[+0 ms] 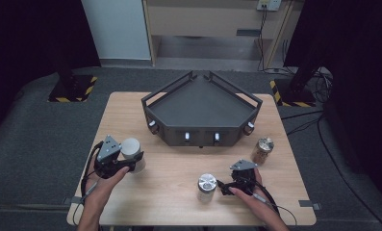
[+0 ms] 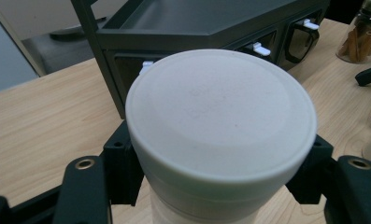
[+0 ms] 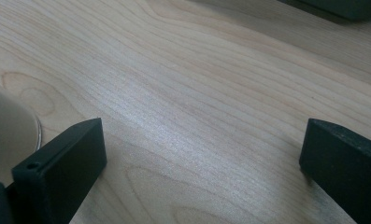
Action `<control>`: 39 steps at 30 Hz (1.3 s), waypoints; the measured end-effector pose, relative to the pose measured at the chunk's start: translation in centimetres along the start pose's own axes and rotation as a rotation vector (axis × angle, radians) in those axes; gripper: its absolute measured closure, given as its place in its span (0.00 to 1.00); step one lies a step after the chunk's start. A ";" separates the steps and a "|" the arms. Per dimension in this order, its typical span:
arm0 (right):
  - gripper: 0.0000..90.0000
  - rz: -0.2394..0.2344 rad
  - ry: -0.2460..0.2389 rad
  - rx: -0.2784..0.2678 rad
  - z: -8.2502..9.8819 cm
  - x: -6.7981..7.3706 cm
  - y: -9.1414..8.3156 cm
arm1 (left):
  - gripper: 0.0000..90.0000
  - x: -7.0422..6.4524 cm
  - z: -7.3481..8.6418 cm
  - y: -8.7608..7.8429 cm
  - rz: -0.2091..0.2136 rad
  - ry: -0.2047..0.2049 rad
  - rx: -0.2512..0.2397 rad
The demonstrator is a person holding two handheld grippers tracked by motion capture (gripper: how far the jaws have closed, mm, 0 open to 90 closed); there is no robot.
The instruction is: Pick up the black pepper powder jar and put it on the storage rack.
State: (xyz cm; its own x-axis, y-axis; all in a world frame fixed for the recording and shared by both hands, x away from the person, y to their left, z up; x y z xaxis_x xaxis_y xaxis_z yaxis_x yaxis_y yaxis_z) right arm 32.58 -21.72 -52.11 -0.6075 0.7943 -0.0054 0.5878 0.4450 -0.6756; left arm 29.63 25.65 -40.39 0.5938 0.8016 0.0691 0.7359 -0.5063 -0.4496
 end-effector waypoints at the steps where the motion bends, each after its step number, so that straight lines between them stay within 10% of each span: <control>1: 0.01 0.000 0.000 0.000 0.0 0.0 0.0 | 0.37 0.0 -0.2 0.0 0.003 0.003 0.000; 39: 0.01 0.000 0.000 0.000 0.0 0.0 0.0 | 0.37 -0.6 -7.4 2.9 0.127 0.090 0.006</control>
State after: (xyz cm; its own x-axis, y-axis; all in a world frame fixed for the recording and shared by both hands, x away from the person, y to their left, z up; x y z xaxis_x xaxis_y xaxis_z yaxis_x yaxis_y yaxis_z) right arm 32.58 -21.72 -52.11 -0.6077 0.7942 -0.0056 0.5877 0.4450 -0.6757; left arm 33.79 21.33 -35.18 0.7091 0.6993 0.0904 0.6510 -0.6001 -0.4648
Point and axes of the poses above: each handheld gripper's, and its own axes: y roughly forward along the jaws, z roughly out of its underside, x roughly to its left, the point moved 9 cm from there along y, roughly forward along the jaws, and after that the axes turned 1 degree about z, right-handed, at the moved point
